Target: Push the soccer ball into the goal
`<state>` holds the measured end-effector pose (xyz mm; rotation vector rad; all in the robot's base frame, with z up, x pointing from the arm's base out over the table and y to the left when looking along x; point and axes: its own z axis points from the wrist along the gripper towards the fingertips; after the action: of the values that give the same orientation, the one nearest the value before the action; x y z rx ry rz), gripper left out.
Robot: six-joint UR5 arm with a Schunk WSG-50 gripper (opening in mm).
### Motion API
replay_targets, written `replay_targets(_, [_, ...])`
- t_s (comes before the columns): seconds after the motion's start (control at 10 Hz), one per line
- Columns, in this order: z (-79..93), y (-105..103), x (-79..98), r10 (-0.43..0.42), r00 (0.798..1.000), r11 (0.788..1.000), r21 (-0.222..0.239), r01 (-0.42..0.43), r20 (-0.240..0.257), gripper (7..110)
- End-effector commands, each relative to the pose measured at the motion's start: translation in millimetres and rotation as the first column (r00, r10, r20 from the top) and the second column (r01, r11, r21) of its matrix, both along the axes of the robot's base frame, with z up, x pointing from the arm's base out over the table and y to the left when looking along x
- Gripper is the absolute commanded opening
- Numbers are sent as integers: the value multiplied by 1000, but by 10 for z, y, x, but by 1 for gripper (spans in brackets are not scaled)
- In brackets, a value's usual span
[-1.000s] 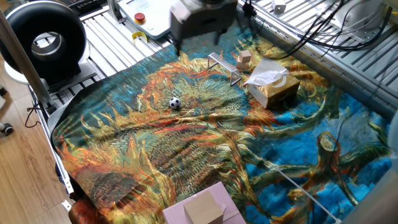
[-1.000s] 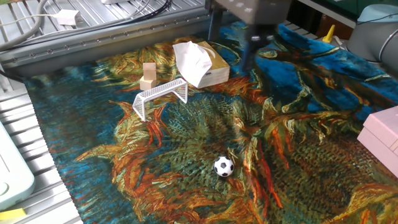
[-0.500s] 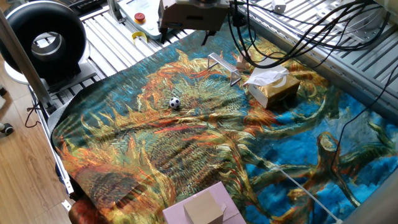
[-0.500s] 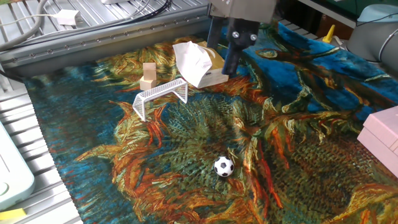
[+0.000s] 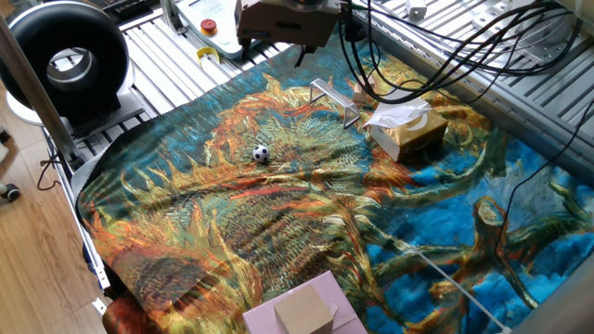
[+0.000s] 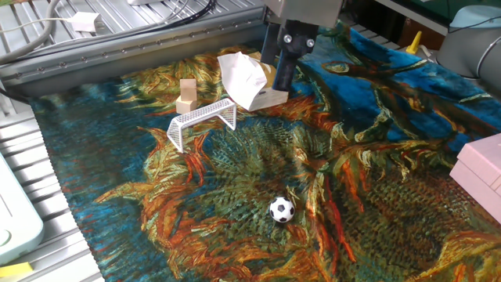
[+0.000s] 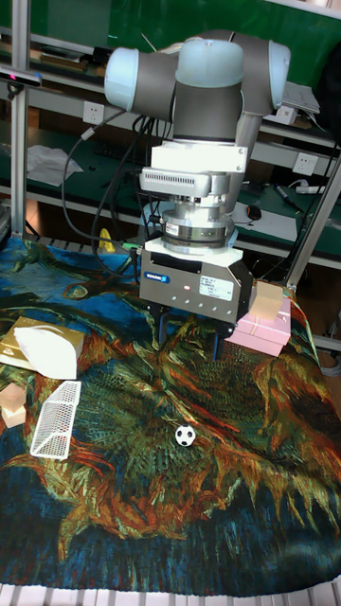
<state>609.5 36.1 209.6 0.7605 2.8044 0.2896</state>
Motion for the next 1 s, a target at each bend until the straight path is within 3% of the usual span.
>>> replay_targets(0.0, [5,-9,-87,91,996,996,-20,-92,-22,7])
replay_targets(0.1, [12,-26,-113,157,987,987,-41,-157,-24,7])
replay_targets(0.5, [-5,-133,-260,411,909,900,-123,-417,-72,7])
replay_targets(0.9, [-10,-162,-259,522,851,837,-154,-525,-63,7])
